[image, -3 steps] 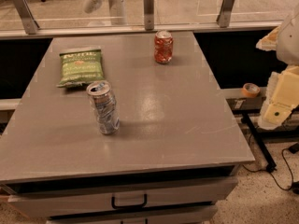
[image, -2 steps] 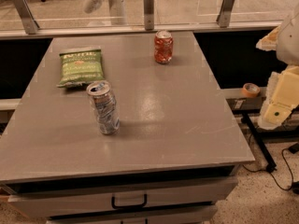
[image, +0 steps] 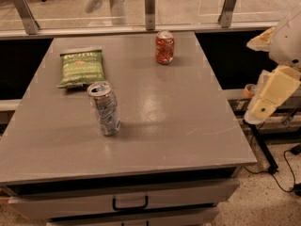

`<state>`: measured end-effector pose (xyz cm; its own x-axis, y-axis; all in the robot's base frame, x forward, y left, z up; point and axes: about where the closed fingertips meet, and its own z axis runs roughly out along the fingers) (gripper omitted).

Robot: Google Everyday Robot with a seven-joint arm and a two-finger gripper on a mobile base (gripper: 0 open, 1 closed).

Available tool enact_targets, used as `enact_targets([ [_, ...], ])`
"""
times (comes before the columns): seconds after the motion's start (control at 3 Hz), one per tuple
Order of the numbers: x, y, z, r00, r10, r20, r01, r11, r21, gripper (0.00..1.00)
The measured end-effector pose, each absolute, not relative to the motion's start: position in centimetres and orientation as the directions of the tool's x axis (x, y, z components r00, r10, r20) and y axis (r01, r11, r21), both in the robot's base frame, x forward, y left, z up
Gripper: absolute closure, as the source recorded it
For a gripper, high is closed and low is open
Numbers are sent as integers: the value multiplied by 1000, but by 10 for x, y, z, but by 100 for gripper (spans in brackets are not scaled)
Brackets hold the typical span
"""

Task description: Pick redbull can

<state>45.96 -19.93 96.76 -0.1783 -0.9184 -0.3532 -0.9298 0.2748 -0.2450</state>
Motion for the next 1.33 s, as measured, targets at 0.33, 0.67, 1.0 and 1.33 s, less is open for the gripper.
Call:
enact_targets([
  [0.33,485,-172,954,-139,-833,-536,-942,279,-189,0],
  [0.67,485,-139,940,-77,-729,-680,-967,219,-126,0],
  [1.0,474,-83,946,35,-598,-801,-986,108,-124,0],
  [1.33,474,-83,945,34,-599,-800,-986,109,-124,0],
])
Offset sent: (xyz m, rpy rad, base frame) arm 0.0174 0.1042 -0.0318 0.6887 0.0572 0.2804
